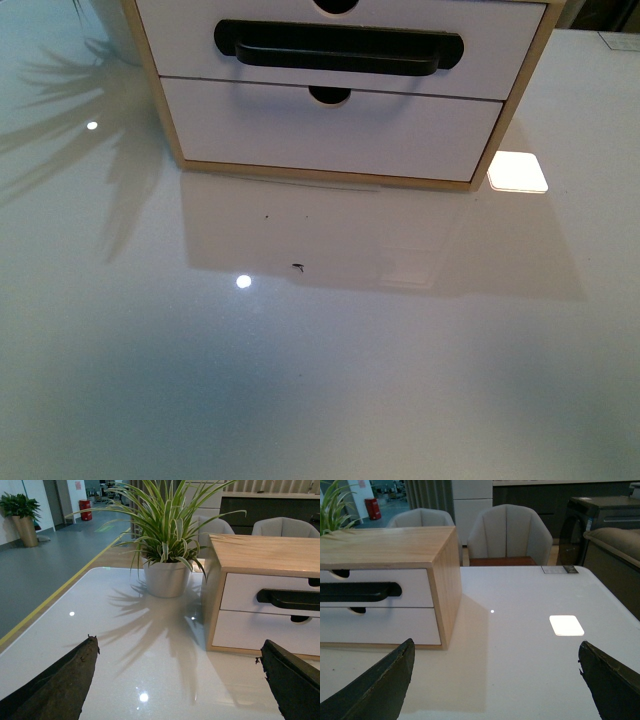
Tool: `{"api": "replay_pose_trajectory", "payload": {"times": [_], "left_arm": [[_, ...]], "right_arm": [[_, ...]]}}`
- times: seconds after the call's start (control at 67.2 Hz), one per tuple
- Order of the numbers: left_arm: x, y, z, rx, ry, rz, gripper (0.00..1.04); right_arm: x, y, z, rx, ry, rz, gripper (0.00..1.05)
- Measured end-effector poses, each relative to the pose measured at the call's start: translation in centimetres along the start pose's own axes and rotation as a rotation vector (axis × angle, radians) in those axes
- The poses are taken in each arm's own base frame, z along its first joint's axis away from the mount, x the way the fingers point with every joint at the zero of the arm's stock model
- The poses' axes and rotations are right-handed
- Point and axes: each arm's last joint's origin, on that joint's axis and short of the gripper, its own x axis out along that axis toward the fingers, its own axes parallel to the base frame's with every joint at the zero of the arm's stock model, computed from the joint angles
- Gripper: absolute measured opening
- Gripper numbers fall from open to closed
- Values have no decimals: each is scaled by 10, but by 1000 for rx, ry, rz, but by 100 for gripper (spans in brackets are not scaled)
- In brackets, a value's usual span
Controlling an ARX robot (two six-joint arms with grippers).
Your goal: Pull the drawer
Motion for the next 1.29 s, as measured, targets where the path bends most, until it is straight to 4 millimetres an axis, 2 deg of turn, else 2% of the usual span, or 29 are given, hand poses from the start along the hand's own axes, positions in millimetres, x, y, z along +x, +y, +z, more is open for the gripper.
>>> {"api": "replay_pose_trajectory", "payload": {"times": [0.981, 1.041, 1.071, 1.145, 1.219, 1.294], "left_arm": [[0, 0, -1, -8, 8, 13, 97], [2, -1, -4, -33, 59, 66, 97], [4, -3, -5, -35, 82, 68, 97], [9, -10, -2, -10, 99, 4, 97], [19, -19, 8, 57, 92, -90, 97], [42, -30, 22, 184, 52, -214, 97]], "right_arm": [[0, 0, 0, 0, 1, 0, 96], [1, 0, -2, 25, 92, -99, 96], [4, -1, -3, 29, 146, -172, 96], [12, -1, 2, 29, 188, -176, 96], [25, 0, 20, 17, 193, -96, 96], [51, 5, 39, -74, 241, 27, 96]]}}
